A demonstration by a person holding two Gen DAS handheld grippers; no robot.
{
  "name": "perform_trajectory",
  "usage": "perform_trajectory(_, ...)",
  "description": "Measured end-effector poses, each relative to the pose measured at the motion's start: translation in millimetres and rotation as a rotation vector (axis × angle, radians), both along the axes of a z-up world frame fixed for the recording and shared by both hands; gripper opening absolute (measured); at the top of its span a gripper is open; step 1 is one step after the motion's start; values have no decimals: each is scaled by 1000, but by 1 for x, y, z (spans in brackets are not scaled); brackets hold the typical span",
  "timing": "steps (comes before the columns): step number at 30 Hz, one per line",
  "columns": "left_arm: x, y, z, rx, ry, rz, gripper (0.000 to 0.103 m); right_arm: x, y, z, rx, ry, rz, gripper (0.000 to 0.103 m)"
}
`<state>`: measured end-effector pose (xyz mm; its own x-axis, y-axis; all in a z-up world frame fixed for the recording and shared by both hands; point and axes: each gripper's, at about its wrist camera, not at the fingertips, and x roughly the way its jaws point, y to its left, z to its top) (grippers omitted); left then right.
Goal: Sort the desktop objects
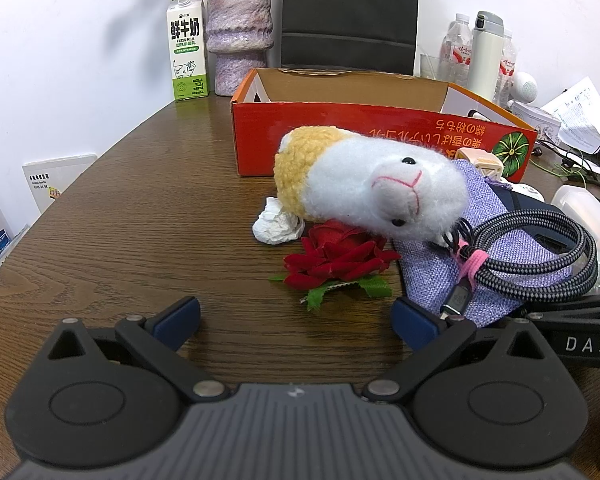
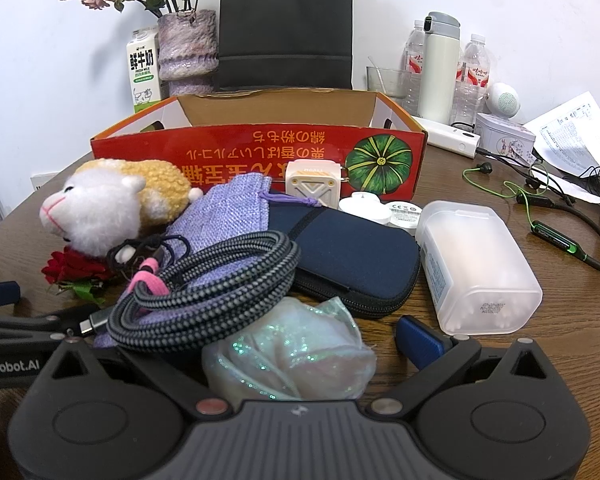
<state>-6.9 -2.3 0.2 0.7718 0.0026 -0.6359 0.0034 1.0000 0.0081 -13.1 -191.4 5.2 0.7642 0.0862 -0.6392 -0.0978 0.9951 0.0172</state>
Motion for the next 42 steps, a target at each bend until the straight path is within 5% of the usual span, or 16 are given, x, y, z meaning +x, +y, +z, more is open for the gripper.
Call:
perform_trajectory(5,-19,2,4,-10,1,-66,103,-19,-7,5,-2,45,90,103)
perform_trajectory(10,-51,-1,20,-62,-91,-192,103,-66,-29,9,42,5,156,98)
perform_trajectory(15,-13,-2,52,-163,-144,-174,103,-74,-44,31,67,-118,151,94)
perform_trajectory(20,63,2,56,-231,20,-75,103,-51,-25,26,18,-101,182,59)
perform_trajectory(23,83,-2,45,-197,91,-80,90,-48,-20,19,24,-81,177,44)
perform_trajectory(28,51,-4,52,-139,1,-79,75,-67,-29,23,-24,-123,180,42)
perform_trajectory(30,28,-5,61,-102,-66,-78,58,-73,-38,24,-42,-135,148,42)
perform_trajectory(36,-34,-11,72,-87,-193,-81,58,-95,-61,32,-3,-165,102,42)
perform_trajectory(42,-87,-4,100,-162,-382,-77,54,-113,-62,49,30,-218,135,42)
